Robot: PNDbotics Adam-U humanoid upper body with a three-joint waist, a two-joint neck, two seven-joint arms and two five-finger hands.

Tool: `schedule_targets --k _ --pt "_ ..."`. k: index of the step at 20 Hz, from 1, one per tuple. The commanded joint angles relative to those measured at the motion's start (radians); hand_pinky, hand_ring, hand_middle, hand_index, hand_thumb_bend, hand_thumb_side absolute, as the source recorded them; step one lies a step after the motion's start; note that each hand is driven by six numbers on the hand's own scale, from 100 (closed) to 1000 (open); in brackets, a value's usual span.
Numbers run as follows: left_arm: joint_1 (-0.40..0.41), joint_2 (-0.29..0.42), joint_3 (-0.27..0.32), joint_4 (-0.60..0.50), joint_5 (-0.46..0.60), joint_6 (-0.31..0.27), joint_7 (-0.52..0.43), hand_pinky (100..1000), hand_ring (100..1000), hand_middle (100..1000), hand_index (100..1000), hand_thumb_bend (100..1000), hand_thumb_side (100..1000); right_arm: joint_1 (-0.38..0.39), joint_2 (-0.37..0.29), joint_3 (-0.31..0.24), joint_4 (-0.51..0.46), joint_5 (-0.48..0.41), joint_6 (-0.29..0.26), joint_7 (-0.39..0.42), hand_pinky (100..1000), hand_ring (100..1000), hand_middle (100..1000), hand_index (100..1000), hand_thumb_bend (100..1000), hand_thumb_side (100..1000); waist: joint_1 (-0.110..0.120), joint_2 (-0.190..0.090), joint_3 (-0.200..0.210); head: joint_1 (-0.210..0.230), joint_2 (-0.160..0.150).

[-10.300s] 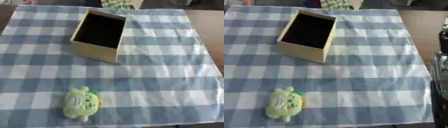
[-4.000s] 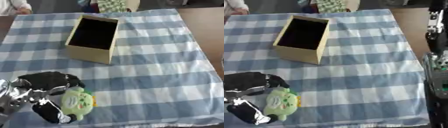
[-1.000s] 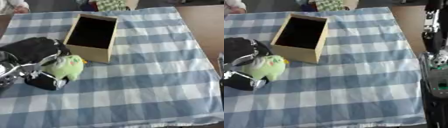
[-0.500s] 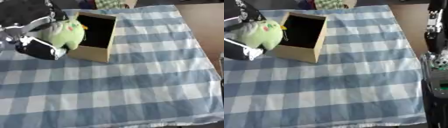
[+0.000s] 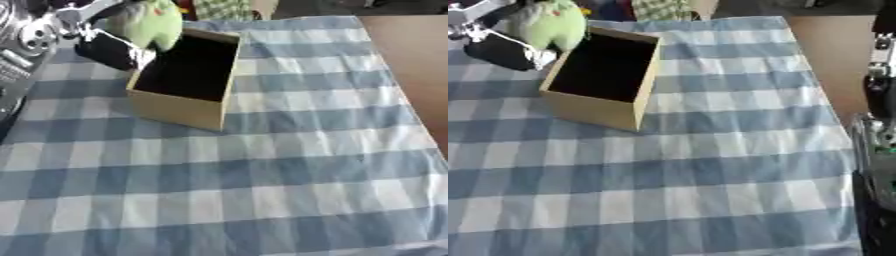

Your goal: Pick up objects on the table and place them in the box.

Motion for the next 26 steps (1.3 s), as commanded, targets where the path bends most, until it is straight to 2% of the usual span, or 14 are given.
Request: schedule_targets --k 1,8,12,17,22,26 --pt "-0.048 -0.039 0.031 0.086 -0.017 -0.028 0.047 205 471 606 653 100 386 -0.016 -0.006 -0.004 -0.015 -0.007 -0.004 0.004 775 603 579 771 100 748 -0.004 -0.010 -0.005 0.012 -0.025" --pt "-0.099 -0.118 0.053 0.219 -0.040 -0.141 0.137 181 452 583 640 100 393 -0.035 0.007 -0.001 -0.015 -0.011 -0.003 0.012 773 601 577 771 100 751 -0.011 0.022 -0.018 0.021 -0.068" --pt "-0.115 -0.157 0.067 0.307 -0.097 -0.181 0.168 185 451 576 628 100 391 -0.047 0.014 0.002 -0.015 -0.015 -0.005 0.017 773 601 576 771 100 752 -0.014 0.039 -0.028 0.024 -0.087" --pt "-0.119 -0.194 0.085 0.398 -0.156 -0.225 0.201 192 455 580 627 100 391 -0.057 0.022 0.004 -0.015 -0.019 -0.005 0.023 771 600 575 771 100 753 -0.016 0.054 -0.035 0.026 -0.097" --pt "-0.116 -0.220 0.094 0.447 -0.170 -0.259 0.224 196 457 583 631 100 390 -0.063 0.028 0.005 -0.015 -0.021 -0.003 0.027 771 599 575 771 100 753 -0.017 0.064 -0.039 0.029 -0.102" --pt "-0.116 -0.234 0.093 0.460 -0.181 -0.276 0.231 232 483 606 652 100 330 -0.065 0.031 0.005 -0.015 -0.023 -0.001 0.029 771 599 575 771 100 753 -0.016 0.066 -0.042 0.031 -0.103"
